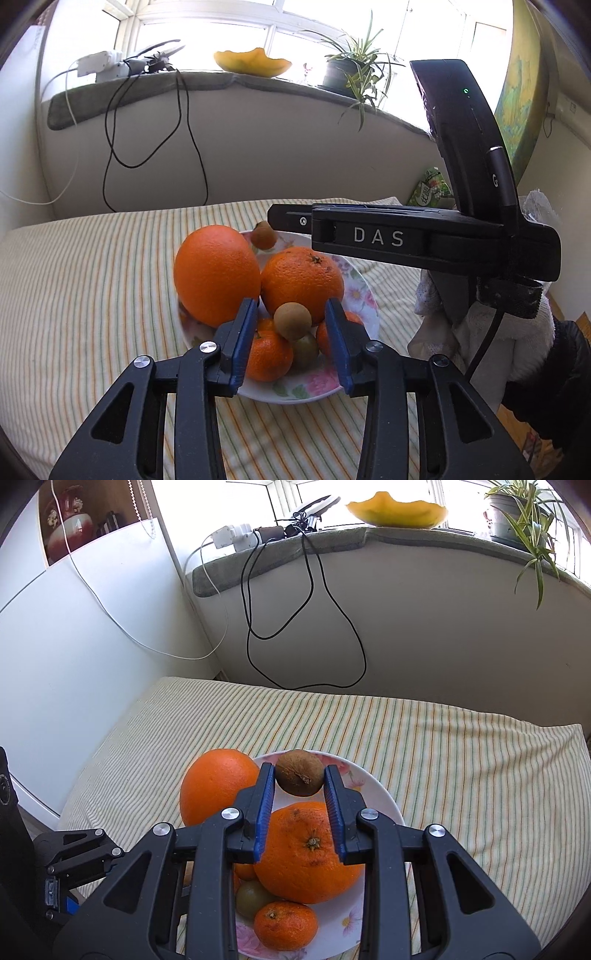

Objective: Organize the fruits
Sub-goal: 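Open both grippers to drop the kiwis onto the plate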

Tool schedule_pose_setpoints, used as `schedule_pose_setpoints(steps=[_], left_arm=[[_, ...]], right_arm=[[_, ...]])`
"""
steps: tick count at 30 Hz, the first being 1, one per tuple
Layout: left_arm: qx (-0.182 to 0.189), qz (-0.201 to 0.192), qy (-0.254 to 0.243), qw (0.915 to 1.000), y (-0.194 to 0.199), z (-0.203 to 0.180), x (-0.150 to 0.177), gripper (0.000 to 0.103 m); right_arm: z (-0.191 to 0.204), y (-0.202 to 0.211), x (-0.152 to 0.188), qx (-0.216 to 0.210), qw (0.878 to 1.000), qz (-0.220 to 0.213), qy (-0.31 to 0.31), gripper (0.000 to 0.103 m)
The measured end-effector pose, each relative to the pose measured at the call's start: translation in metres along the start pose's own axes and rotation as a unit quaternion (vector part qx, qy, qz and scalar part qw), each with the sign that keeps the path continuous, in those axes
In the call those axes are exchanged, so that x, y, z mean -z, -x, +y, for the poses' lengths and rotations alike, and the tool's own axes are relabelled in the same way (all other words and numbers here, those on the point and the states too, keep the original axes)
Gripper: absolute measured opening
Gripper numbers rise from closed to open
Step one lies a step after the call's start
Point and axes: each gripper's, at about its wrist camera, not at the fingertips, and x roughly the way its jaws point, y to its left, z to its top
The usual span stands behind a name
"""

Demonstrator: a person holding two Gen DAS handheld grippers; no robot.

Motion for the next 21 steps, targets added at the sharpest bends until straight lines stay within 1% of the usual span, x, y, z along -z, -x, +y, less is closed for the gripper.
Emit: schedule_pose_setpoints(steps=[1,3,7,8,9,13,14,15,19,20,21], left_arm=[[0.0,-0.001,0.001,1.0,0.001,0.0,0.0,0.037],[-0.002,-0.002,0.002,1.0,0.003,0.0,0.0,0.037],[-0.005,-0.011,0.004,0.9999,0.013,-0.001,0.002,0.037],[-0.006,-0.012,0.005,0.9999,0.015,0.0,0.003,0.039],[-0.008,-0.014,0.007,0.9999,0.018,0.0,0.004,0.043],[-0.016,-0.022,0.011,0.9996,0.027,0.0,0.006,0.052],[-0.019,-0.023,0.012,0.9995,0.029,0.0,0.007,0.055],[-0.022,-0.026,0.014,0.9993,0.033,0.0,0.009,0.059],[-0.037,-0.036,0.022,0.9984,0.044,0.0,0.013,0.068],[-0.042,-0.038,0.023,0.9981,0.046,0.0,0.014,0.072],[-0.049,-0.041,0.022,0.9977,0.049,-0.001,0.014,0.073]], right_arm=[[0.0,0.001,0.0,0.001,1.0,-0.003,-0.001,0.042],[0.001,0.005,0.0,0.001,1.0,-0.01,-0.001,0.05],[0.002,0.012,0.001,-0.002,1.0,-0.014,-0.004,0.051],[0.003,0.014,0.003,-0.004,1.0,-0.015,-0.003,0.051],[0.004,0.016,0.005,-0.004,1.0,-0.017,-0.001,0.051],[0.009,0.027,0.013,-0.002,1.0,-0.022,0.003,0.051],[0.009,0.03,0.016,-0.002,1.0,-0.024,0.002,0.051],[0.01,0.034,0.018,-0.002,1.0,-0.026,0.002,0.054],[0.01,0.051,0.025,0.0,0.999,-0.039,-0.003,0.06],[0.01,0.055,0.027,0.002,0.999,-0.042,-0.005,0.061],[0.011,0.06,0.029,0.004,0.999,-0.046,-0.005,0.064]])
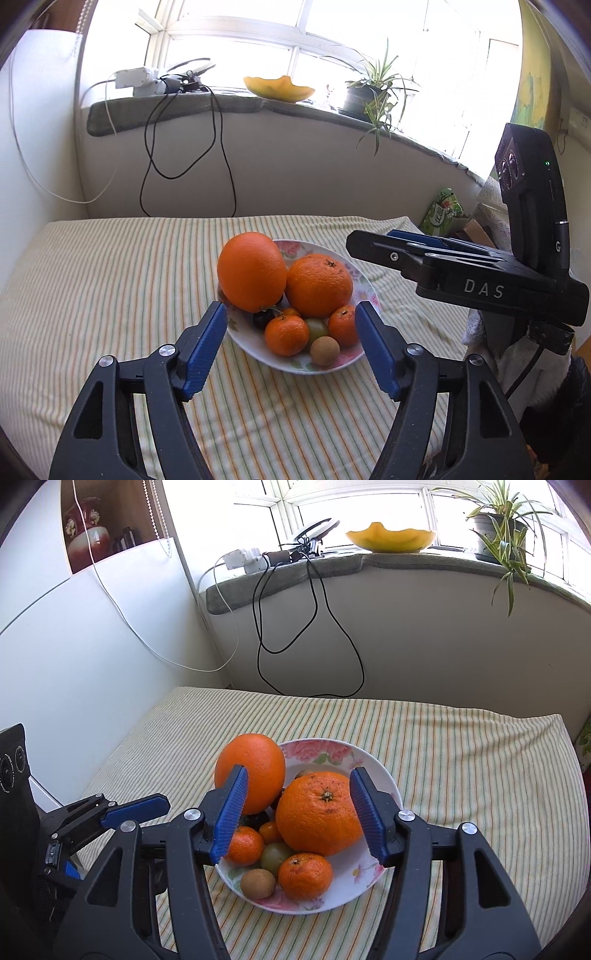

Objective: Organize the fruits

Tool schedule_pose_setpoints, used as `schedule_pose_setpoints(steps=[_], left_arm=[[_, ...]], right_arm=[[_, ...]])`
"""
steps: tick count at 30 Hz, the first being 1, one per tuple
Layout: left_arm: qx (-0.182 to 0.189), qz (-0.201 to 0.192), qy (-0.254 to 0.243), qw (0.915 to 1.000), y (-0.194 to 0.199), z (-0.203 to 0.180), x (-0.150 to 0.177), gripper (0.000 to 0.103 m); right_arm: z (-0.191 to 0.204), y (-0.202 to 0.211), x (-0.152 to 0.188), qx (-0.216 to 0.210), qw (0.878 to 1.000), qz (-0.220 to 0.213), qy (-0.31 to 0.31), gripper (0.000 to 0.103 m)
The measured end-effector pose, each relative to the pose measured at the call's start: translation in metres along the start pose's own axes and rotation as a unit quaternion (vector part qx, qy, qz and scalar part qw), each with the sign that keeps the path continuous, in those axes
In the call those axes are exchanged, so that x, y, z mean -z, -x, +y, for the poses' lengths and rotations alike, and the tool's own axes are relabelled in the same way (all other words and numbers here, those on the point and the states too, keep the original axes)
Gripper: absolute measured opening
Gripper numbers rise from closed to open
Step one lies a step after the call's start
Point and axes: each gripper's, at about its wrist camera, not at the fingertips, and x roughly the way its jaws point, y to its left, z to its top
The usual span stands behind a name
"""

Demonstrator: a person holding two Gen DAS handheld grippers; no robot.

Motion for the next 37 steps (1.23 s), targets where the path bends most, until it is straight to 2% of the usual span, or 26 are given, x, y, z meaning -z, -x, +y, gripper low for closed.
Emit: schedule_pose_setpoints(steps=[2,3,7,9,10,17,37], left_arm=[[-0.011,-0.005,-0.004,0.9999,0.005,-0.002,0.001,0.074],[-0.017,-0.007,-0.006,0.9998,0.007,-0.002,0.002,0.078],[-0.038,-0.014,-0.009,0.9992,0.014,-0.004,0.005,0.081],[-0.044,-0.014,-0.007,0.9989,0.016,-0.004,0.007,0.081],[-0.046,-0.013,-0.005,0.9989,0.016,-0.003,0.008,0.081],[-0.061,-0.005,0.003,0.9981,0.016,0.001,0.014,0.082],[-0.064,-0.013,-0.006,0.9978,0.02,-0.001,0.016,0.081]], right_arm=[[0.001,0.009,0.004,0.006,1.0,-0.007,0.0,0.073],[0.002,0.013,0.006,0.009,1.0,-0.01,0.001,0.076],[0.005,0.027,0.017,0.018,1.0,-0.011,0.005,0.079],[0.006,0.031,0.023,0.026,1.0,-0.011,0.007,0.091],[0.007,0.034,0.026,0.031,0.999,-0.014,0.009,0.093],[0.007,0.042,0.046,0.068,0.998,-0.008,0.011,0.094],[0.004,0.046,0.056,0.078,0.997,-0.01,0.002,0.094]])
